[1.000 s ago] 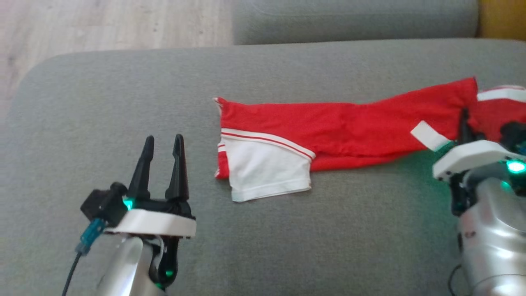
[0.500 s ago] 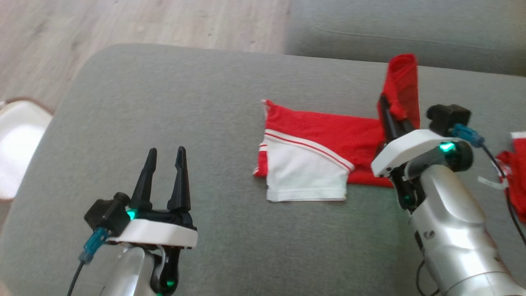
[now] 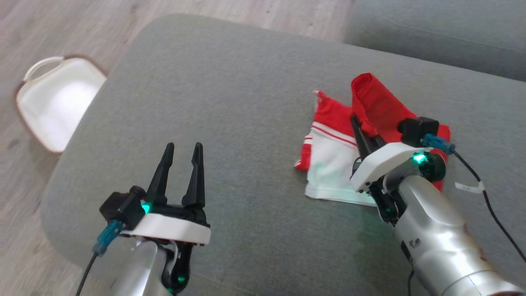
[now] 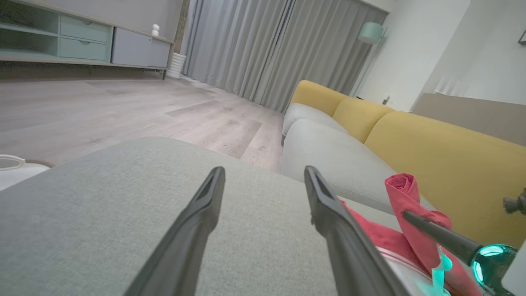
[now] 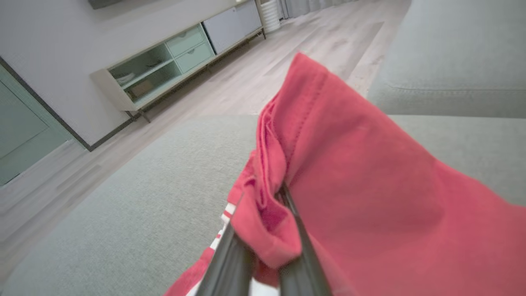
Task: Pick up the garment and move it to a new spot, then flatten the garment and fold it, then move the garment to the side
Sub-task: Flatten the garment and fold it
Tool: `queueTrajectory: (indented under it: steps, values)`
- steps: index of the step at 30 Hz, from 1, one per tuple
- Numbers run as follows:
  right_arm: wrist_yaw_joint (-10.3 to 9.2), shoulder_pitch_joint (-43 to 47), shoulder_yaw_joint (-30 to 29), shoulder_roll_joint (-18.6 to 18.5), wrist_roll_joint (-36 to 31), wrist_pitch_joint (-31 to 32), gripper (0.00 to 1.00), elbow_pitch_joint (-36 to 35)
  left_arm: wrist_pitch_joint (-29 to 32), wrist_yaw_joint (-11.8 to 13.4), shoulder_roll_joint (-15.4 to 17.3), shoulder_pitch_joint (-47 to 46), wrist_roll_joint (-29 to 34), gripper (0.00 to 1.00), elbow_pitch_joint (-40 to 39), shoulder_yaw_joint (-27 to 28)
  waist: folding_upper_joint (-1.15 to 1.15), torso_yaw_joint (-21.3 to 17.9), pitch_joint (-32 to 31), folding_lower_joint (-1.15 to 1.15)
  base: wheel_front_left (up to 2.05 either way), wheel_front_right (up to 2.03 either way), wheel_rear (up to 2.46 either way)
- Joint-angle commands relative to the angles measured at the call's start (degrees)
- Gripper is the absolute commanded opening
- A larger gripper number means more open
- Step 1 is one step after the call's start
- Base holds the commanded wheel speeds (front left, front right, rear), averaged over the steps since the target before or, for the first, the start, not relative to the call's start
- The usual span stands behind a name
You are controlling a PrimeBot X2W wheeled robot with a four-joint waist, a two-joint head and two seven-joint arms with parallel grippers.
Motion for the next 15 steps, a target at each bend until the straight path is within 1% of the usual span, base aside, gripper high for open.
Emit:
queueTrajectory:
  steps: [1,5,10,11,12,15]
  values:
    - [-0.05,-3.12,2.01,0.85,1.22,-1.03,0.00,-0.95,-0.46,0.08,0.32,-2.91,-0.56,1.00,-1.40,1.06,0.00,1.63,1.05,0.00,0.00,0.00,0.00]
    - [-0.05,-3.54,4.87,0.85,3.18,-1.57,0.00,0.84,-0.46,0.08,0.15,-3.35,-0.76,1.00,-1.19,0.62,0.00,3.07,1.70,0.00,0.00,0.00,0.00]
    - [-0.05,-2.96,9.08,0.85,5.72,-1.43,0.00,2.61,-0.46,0.08,0.01,-3.49,-0.86,1.00,-0.79,0.48,0.00,3.69,1.82,0.00,0.00,0.00,0.00]
    - [-0.05,-2.68,10.13,0.85,6.59,-1.58,0.92,2.20,-0.46,0.08,-0.01,-3.52,-0.85,1.00,-0.73,0.50,0.00,3.69,1.82,0.00,0.00,0.00,0.00]
    - [-0.05,-2.26,11.24,0.85,8.01,-1.61,1.00,1.35,-0.46,0.08,-0.03,-3.53,-0.85,1.00,-0.64,0.56,0.00,3.65,1.78,0.00,0.00,0.00,0.00]
    - [-0.05,-1.01,16.06,0.85,13.57,-1.38,1.00,-3.59,-0.46,0.08,-0.06,-3.53,-0.73,1.00,-0.31,0.98,0.00,3.04,1.52,0.00,0.00,0.00,0.00]
